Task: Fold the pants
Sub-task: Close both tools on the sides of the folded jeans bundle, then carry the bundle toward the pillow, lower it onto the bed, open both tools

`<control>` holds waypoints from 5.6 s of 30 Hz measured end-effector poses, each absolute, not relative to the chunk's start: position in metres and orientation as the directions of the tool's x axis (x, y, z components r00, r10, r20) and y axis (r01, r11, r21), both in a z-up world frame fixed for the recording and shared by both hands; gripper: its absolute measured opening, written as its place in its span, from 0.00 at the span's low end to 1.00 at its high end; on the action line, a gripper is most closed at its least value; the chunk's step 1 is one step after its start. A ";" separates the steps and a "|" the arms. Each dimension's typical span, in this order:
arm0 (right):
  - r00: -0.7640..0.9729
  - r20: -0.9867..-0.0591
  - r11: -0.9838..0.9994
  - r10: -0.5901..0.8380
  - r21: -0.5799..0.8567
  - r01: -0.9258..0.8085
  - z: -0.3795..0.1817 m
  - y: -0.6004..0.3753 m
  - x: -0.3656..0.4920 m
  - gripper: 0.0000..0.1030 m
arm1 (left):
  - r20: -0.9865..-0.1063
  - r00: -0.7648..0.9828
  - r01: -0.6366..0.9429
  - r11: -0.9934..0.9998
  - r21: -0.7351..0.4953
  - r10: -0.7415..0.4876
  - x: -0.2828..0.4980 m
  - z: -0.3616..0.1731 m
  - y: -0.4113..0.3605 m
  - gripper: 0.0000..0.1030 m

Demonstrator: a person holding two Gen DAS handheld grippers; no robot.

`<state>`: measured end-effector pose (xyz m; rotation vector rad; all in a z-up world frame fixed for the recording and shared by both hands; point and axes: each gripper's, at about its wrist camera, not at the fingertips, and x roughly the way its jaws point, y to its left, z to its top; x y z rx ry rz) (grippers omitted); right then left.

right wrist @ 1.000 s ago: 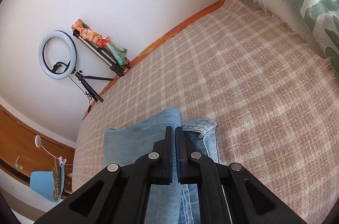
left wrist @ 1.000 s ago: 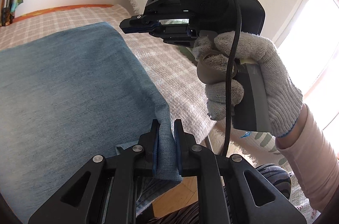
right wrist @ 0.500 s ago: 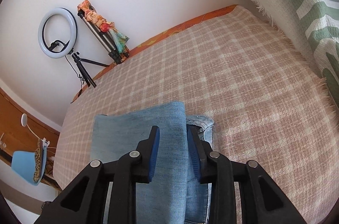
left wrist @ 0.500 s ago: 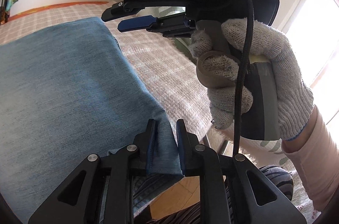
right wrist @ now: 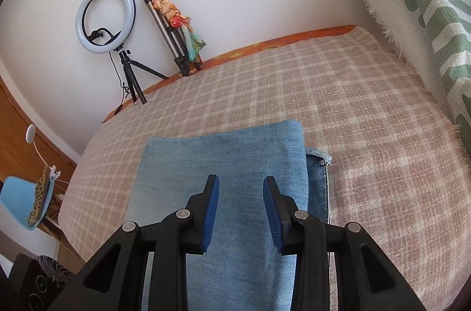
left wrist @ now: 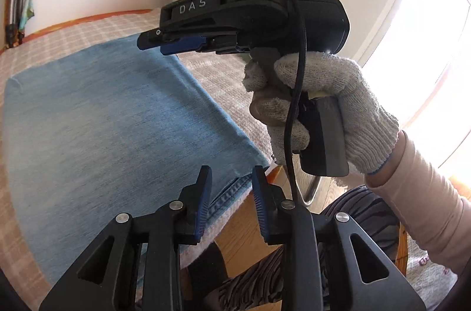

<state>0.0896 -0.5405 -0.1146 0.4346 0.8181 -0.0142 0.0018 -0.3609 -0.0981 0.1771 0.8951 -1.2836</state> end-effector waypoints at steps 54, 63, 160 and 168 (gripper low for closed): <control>0.580 -0.788 0.891 0.207 0.397 0.221 -0.169 -0.580 0.087 0.94 | -0.762 0.126 0.596 0.663 -0.454 -0.636 0.163 -0.137 -0.291 0.62; 0.614 -0.733 0.867 0.294 0.475 0.151 -0.171 -0.576 0.086 0.72 | -0.751 0.115 0.592 0.652 -0.474 -0.651 0.166 -0.143 -0.300 0.62; 0.800 -0.595 0.975 -0.078 0.122 0.185 -0.040 -0.644 0.320 0.14 | -0.553 0.422 0.713 0.640 -0.287 -0.718 0.353 -0.032 -0.461 0.15; 0.745 -0.654 0.969 -0.131 0.074 0.235 -0.075 -0.682 0.373 0.14 | -0.612 0.429 0.681 0.683 -0.264 -0.665 0.394 -0.070 -0.501 0.15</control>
